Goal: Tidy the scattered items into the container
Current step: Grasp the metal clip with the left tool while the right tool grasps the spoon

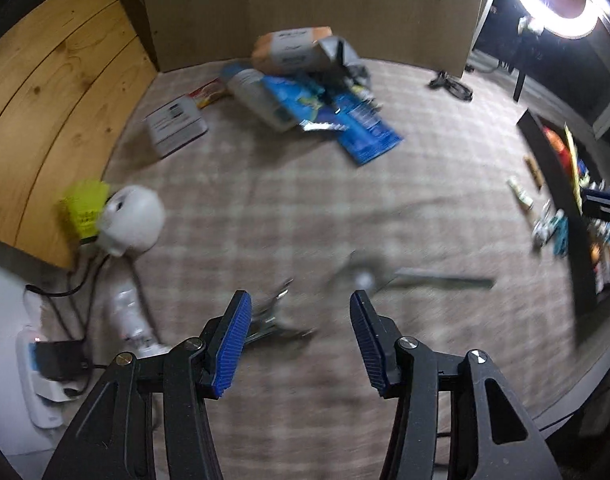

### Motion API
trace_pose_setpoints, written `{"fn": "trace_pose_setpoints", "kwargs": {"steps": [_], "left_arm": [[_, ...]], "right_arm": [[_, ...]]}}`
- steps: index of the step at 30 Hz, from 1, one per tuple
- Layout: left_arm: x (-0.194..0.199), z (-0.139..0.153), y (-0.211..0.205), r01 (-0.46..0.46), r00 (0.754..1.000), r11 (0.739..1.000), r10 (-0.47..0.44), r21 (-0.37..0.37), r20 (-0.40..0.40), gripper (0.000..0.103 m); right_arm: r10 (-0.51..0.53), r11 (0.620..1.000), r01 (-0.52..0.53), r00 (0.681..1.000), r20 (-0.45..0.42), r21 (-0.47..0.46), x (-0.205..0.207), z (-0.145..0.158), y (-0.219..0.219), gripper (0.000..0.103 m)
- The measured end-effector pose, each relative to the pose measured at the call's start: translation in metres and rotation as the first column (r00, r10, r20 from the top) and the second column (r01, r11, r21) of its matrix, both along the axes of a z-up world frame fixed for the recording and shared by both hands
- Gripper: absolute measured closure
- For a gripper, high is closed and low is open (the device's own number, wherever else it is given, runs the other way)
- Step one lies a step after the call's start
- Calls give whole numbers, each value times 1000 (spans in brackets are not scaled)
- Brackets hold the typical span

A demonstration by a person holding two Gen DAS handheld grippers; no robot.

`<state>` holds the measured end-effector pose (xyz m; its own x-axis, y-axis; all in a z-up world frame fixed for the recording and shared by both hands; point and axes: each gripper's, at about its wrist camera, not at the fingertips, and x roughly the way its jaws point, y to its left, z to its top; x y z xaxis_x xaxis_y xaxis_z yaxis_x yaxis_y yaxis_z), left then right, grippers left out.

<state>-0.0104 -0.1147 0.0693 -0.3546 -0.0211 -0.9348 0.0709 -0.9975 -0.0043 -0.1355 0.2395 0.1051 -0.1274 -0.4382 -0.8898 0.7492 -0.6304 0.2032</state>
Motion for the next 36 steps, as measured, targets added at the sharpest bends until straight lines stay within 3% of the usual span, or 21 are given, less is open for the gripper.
{"fn": "trace_pose_setpoints", "kwargs": {"steps": [4, 8, 15, 26, 33, 36], "left_arm": [[9, -11, -9, 57, 998, 998, -57, -29, 7, 53], [10, -26, -17, 121, 992, 992, -120, -48, 29, 52], [10, -39, -22, 210, 977, 977, -207, -48, 54, 52], [-1, -53, -15, 333, 940, 939, -325, -82, 101, 49], [-5, -60, -12, 343, 936, 938, -335, -61, 104, 51], [-5, -60, -12, 327, 942, 945, -323, -30, 92, 60]], "right_arm": [[162, 987, -161, 987, -13, 27, 28, -14, -49, 58], [301, 952, -300, 954, -5, 65, 57, -32, -96, 58], [441, 891, -437, 897, -4, 125, 89, -59, -152, 58], [555, 816, -541, 832, -11, 205, 105, -80, -193, 58], [575, 797, -550, 817, -36, 248, 111, -91, -209, 58], [576, 798, -548, 816, -49, 252, 112, -92, -211, 59]]}}
